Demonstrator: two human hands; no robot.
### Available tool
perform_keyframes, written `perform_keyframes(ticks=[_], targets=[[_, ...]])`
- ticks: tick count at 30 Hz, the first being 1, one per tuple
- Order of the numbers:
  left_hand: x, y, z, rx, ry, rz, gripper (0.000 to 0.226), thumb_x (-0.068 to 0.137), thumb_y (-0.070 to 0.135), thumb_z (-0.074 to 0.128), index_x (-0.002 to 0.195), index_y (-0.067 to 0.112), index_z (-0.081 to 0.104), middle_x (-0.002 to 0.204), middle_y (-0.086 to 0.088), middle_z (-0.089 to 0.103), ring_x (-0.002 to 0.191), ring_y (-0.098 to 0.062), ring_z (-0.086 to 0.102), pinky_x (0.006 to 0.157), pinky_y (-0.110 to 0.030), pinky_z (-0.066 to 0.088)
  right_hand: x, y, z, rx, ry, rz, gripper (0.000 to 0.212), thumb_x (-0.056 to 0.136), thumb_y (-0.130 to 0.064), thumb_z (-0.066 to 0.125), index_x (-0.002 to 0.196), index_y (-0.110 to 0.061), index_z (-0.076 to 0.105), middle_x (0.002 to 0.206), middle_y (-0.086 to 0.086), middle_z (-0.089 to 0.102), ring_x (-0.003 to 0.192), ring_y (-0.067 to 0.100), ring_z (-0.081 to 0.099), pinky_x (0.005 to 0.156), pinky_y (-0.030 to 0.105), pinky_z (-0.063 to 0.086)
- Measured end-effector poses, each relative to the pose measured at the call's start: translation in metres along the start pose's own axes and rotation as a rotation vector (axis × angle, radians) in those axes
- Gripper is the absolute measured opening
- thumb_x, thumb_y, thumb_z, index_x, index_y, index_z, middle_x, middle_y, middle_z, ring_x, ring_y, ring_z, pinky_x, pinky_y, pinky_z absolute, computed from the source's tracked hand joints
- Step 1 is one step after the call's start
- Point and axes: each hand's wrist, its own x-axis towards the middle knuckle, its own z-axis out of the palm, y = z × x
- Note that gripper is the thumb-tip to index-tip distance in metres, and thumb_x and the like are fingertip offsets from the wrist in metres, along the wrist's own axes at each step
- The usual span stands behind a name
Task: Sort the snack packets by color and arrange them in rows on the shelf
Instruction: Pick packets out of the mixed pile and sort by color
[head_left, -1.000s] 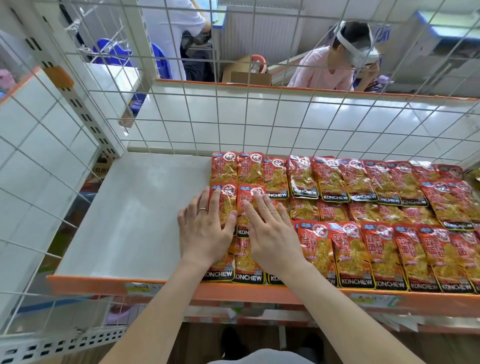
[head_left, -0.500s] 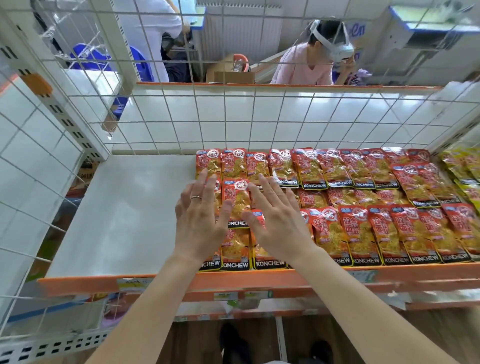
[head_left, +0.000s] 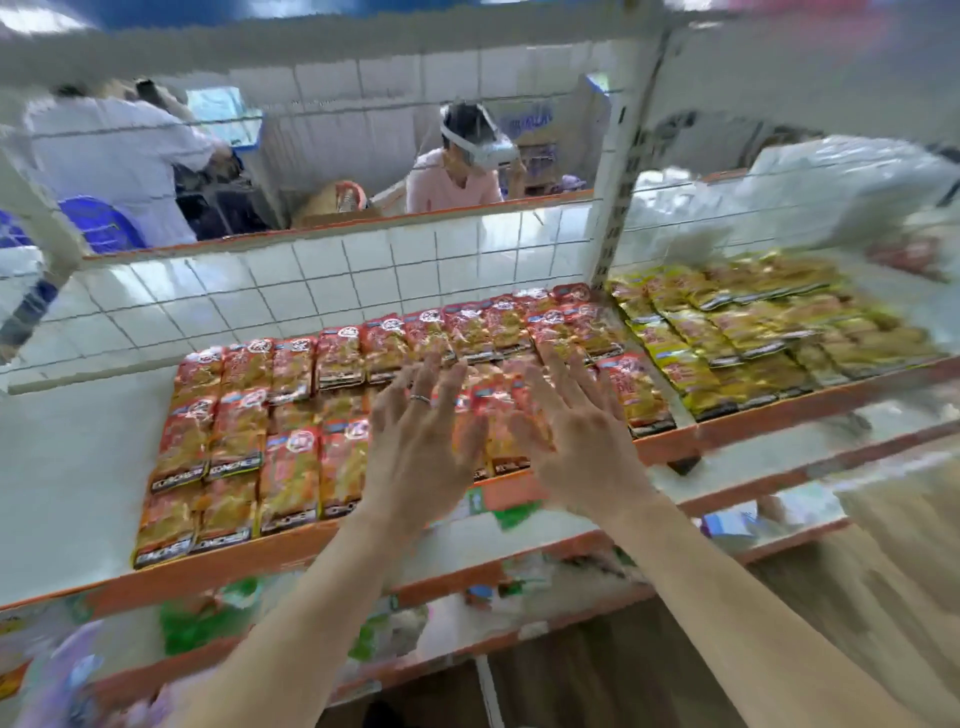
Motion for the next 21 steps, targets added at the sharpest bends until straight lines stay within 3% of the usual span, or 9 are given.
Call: perform_keyframes(ticks=[4,10,17,21], targets=[[0.008,0.096,0.027,0.001,-0.02,0.106,0.064,0.098,0.059,0.031,0.151,0.024,0.041,0.161,-0.004,0.034,0.143,-0.031,0.031,0.113,-0.055,0.029,-0.042,0.077,-0.043,-0.012,0.044,0.067,0.075,0.091,-0.069,0.012,0.157,-0.035,0.023,0.167,-0.008,0.004,0.153,0.013,-0.007,0.123,0.045,-0.005],[0.01,0.202,0.051,-0.04,-0.053,0.172,0.067,0.098,0.06,0.027,0.154,0.025,0.037,0.163,-0.003,0.029,0.147,-0.031,0.027,0.118,-0.052,0.022,-0.099,0.161,-0.096,-0.066,0.075,0.178,0.077,0.089,-0.074,0.006,0.157,-0.039,0.019,0.166,-0.012,-0.001,0.153,0.011,-0.007,0.122,0.044,-0.01],[0.024,0.271,0.07,-0.035,-0.107,0.28,0.07,0.096,0.062,0.024,0.155,0.026,0.035,0.165,-0.001,0.024,0.149,-0.03,0.021,0.119,-0.053,0.017,-0.127,0.224,-0.132,-0.089,0.146,0.31,0.067,0.095,-0.065,0.02,0.156,-0.038,0.024,0.167,-0.009,0.003,0.154,0.015,-0.001,0.121,0.049,-0.005],[0.04,0.299,0.081,-0.042,-0.111,0.329,0.069,0.097,0.062,0.024,0.155,0.026,0.034,0.165,-0.001,0.025,0.149,-0.031,0.022,0.119,-0.053,0.018,-0.133,0.252,-0.142,-0.118,0.168,0.361,0.073,0.092,-0.068,0.01,0.156,-0.038,0.023,0.167,-0.01,0.002,0.154,0.015,-0.001,0.121,0.05,-0.003]])
